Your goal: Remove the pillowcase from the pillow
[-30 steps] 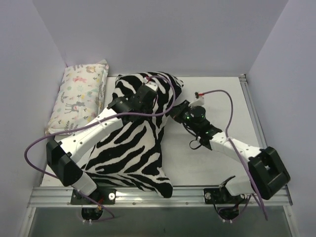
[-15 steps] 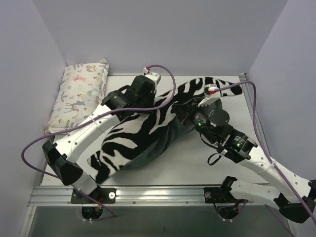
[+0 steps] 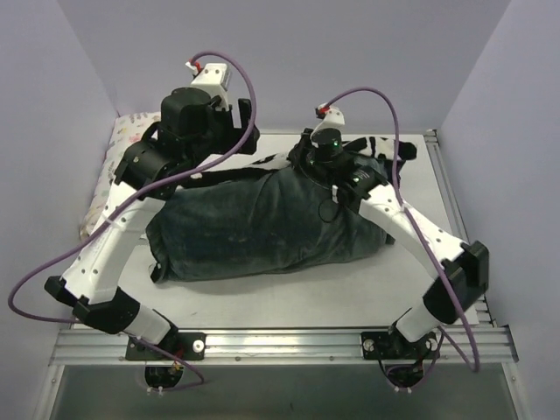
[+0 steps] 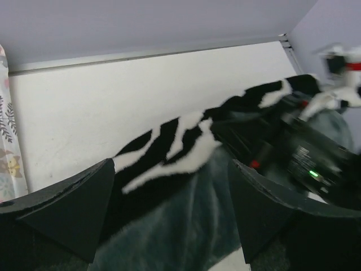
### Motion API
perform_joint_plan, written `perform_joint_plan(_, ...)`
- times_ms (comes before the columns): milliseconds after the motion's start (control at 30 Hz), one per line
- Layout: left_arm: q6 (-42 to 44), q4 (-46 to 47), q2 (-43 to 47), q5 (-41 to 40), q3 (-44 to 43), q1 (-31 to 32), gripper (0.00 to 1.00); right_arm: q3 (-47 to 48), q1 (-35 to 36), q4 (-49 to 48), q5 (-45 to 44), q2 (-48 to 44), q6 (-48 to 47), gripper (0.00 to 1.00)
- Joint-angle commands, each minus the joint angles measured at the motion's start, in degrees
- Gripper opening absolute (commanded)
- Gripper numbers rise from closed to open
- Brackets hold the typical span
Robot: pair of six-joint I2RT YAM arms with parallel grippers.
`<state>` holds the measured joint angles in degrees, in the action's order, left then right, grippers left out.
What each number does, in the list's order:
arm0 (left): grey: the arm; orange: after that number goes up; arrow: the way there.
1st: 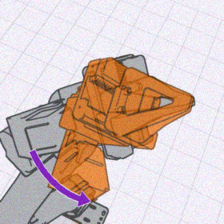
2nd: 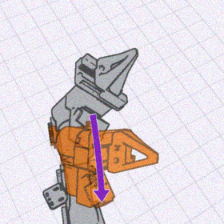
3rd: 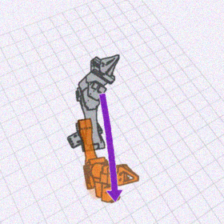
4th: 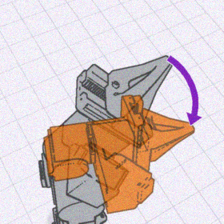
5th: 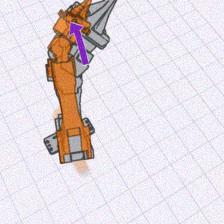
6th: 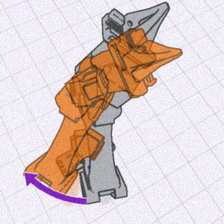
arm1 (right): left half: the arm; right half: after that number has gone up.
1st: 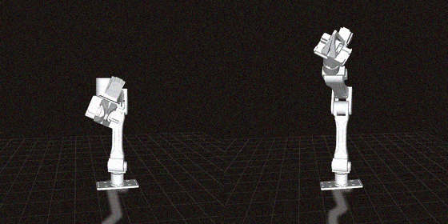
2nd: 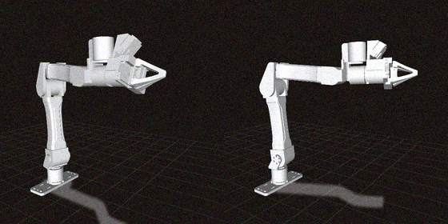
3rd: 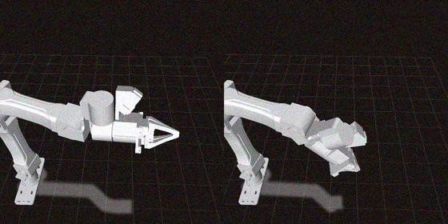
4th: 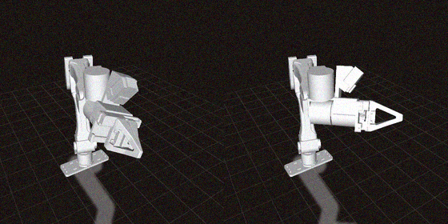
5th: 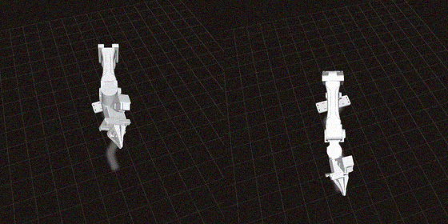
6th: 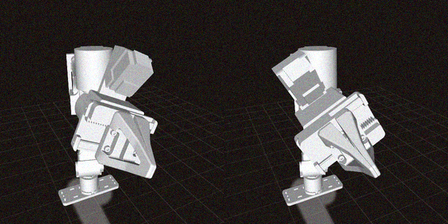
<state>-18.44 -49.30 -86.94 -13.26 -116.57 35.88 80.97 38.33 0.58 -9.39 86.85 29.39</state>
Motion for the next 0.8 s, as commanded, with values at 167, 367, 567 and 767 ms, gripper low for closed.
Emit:
perform_joint_plan(167, -4.5, 5.3, 9.6, -5.8, 19.2, 8.7, 0.89, 10.9, -12.0, 4.8, 8.9, 18.9, 6.6, 0.00)
perform_joint_plan(367, -10.7, 16.9, 11.9, -4.4, 39.9, 9.7, 0.90, 6.1, -14.5, 3.6, 13.0, 21.4, 8.7, 0.00)
perform_joint_plan(567, -11.6, 20.4, 1.5, -4.8, 43.1, 3.3, 0.88, 1.7, -10.8, 2.4, 12.4, 15.2, 8.5, 0.00)
perform_joint_plan(767, -14.1, 21.3, -0.2, -7.5, 44.9, -6.7, 0.53, 7.0, -11.0, 8.1, 18.0, 12.1, 4.2, 0.39)
